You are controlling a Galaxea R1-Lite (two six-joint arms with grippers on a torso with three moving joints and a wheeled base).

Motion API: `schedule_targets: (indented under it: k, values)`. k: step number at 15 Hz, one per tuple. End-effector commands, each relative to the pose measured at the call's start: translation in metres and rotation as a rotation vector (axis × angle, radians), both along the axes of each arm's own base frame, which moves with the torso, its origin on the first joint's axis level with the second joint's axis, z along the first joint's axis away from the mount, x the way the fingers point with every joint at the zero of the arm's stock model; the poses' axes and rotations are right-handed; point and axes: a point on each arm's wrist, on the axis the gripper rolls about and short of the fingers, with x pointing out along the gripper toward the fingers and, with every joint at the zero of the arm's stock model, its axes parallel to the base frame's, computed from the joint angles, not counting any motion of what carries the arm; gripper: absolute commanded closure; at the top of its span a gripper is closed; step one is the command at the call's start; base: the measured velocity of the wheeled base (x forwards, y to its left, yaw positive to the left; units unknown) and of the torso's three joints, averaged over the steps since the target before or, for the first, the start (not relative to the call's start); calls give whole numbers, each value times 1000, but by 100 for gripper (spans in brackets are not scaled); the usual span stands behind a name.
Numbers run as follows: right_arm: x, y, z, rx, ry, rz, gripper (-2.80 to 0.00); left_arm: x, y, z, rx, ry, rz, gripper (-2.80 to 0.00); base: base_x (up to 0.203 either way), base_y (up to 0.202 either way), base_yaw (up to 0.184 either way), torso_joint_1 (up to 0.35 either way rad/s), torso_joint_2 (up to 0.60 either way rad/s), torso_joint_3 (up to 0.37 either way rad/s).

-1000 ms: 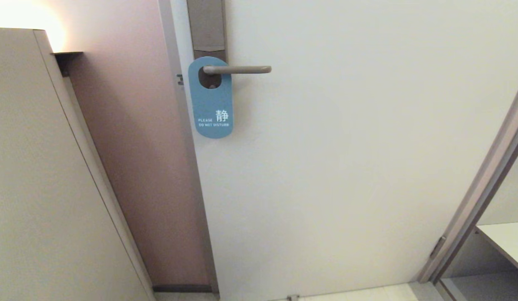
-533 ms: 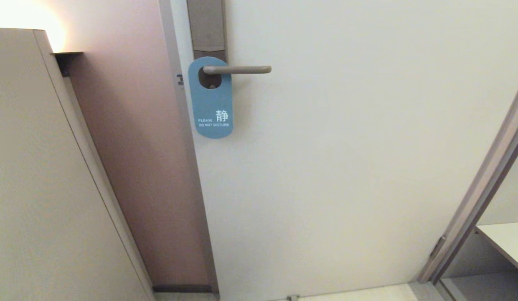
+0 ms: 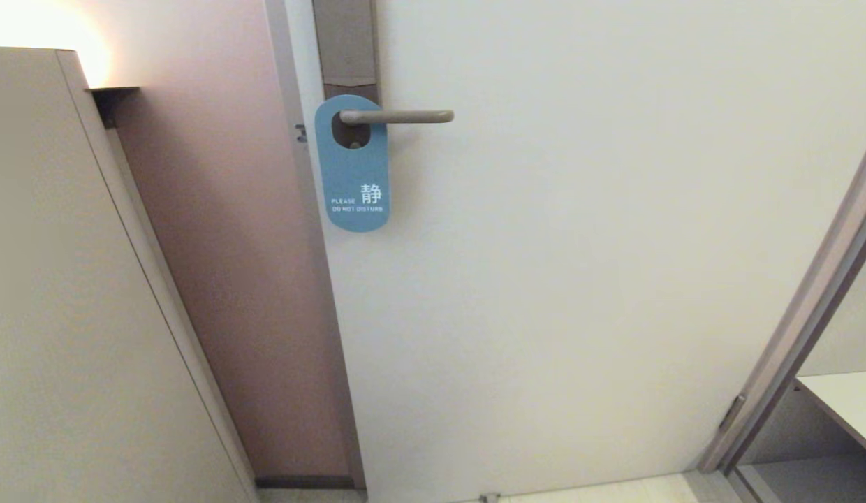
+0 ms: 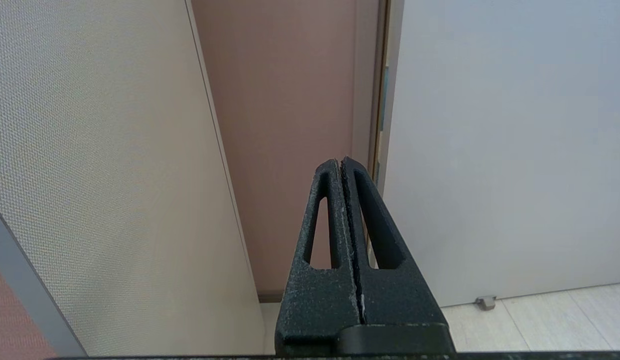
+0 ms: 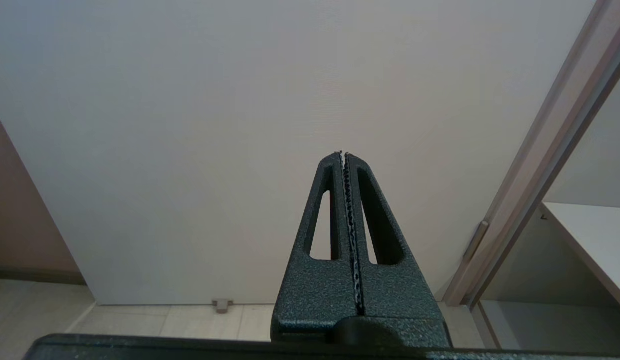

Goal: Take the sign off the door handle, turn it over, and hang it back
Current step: Take down the sign

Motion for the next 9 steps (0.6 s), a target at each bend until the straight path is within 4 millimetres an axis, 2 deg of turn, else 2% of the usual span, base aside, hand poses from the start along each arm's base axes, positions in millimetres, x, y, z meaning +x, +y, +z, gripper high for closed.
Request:
schedule_targets:
  k: [1,9]
  values:
    - [0,0,0,-1,1,1,0,0,0,0,0,1,0,0,0,0,0,0,0,0]
    - [0,0,0,-1,1,1,0,0,0,0,0,1,0,0,0,0,0,0,0,0]
